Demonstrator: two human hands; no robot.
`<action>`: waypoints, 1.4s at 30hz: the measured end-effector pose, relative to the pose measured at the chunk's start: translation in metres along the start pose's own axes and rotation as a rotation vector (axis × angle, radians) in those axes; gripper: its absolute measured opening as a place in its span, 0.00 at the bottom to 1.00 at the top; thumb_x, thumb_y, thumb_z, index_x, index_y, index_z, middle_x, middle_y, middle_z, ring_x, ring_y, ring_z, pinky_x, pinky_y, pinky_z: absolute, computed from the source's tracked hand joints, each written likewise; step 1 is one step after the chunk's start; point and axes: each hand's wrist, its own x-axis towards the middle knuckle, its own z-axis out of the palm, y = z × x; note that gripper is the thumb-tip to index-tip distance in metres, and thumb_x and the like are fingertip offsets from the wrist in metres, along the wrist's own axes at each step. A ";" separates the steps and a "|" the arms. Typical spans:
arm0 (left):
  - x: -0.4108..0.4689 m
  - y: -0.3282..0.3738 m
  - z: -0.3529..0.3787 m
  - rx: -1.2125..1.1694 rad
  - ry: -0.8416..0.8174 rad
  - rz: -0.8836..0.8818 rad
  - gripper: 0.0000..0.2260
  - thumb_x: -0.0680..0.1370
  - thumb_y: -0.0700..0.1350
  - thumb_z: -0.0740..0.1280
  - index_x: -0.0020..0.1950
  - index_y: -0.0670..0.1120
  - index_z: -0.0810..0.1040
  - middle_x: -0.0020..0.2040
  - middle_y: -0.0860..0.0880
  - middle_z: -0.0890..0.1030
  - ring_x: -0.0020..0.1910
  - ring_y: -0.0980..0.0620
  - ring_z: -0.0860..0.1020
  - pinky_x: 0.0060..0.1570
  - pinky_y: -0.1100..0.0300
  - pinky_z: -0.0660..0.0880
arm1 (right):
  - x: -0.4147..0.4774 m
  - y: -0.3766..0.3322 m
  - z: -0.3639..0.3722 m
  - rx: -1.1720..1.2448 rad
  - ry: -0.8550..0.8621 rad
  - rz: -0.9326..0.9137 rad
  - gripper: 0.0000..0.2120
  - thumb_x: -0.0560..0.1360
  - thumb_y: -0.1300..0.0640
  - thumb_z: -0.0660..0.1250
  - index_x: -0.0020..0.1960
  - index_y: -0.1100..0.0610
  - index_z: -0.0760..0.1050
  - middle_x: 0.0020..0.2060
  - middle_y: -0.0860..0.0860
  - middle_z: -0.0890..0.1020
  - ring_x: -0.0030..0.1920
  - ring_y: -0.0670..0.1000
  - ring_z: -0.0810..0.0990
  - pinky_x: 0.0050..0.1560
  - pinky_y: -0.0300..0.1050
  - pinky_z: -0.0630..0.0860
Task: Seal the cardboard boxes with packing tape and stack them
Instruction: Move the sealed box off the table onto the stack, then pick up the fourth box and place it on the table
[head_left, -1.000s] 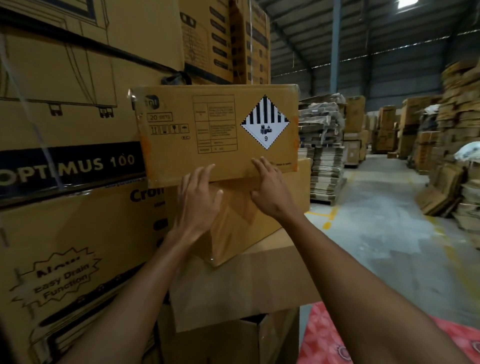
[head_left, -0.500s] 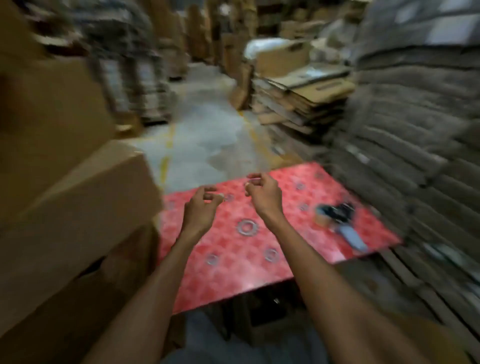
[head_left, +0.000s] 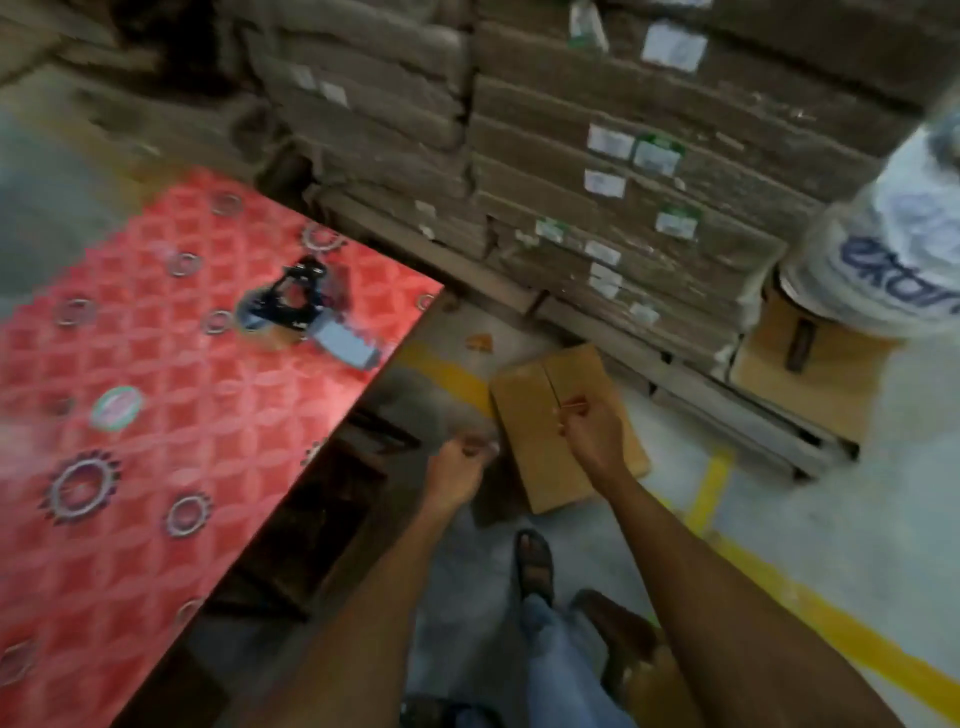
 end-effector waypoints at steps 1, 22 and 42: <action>0.019 -0.008 0.024 -0.009 -0.046 -0.050 0.10 0.78 0.48 0.72 0.58 0.47 0.81 0.54 0.42 0.84 0.56 0.43 0.82 0.58 0.49 0.77 | 0.019 0.017 -0.005 -0.019 -0.009 0.046 0.06 0.76 0.60 0.64 0.46 0.55 0.80 0.43 0.58 0.84 0.44 0.60 0.82 0.48 0.57 0.79; 0.321 -0.269 0.335 -0.486 -0.107 -0.749 0.25 0.73 0.40 0.76 0.65 0.50 0.69 0.60 0.47 0.79 0.51 0.48 0.79 0.39 0.57 0.76 | 0.374 0.455 0.072 -0.162 0.035 0.553 0.42 0.55 0.39 0.72 0.65 0.56 0.71 0.60 0.59 0.78 0.60 0.64 0.78 0.60 0.65 0.76; 0.123 0.179 0.008 -0.646 0.263 0.050 0.26 0.69 0.48 0.79 0.61 0.58 0.71 0.54 0.54 0.82 0.55 0.47 0.82 0.53 0.32 0.79 | 0.151 -0.042 -0.130 0.483 0.405 0.002 0.22 0.73 0.40 0.73 0.64 0.43 0.71 0.52 0.42 0.80 0.56 0.51 0.78 0.59 0.53 0.76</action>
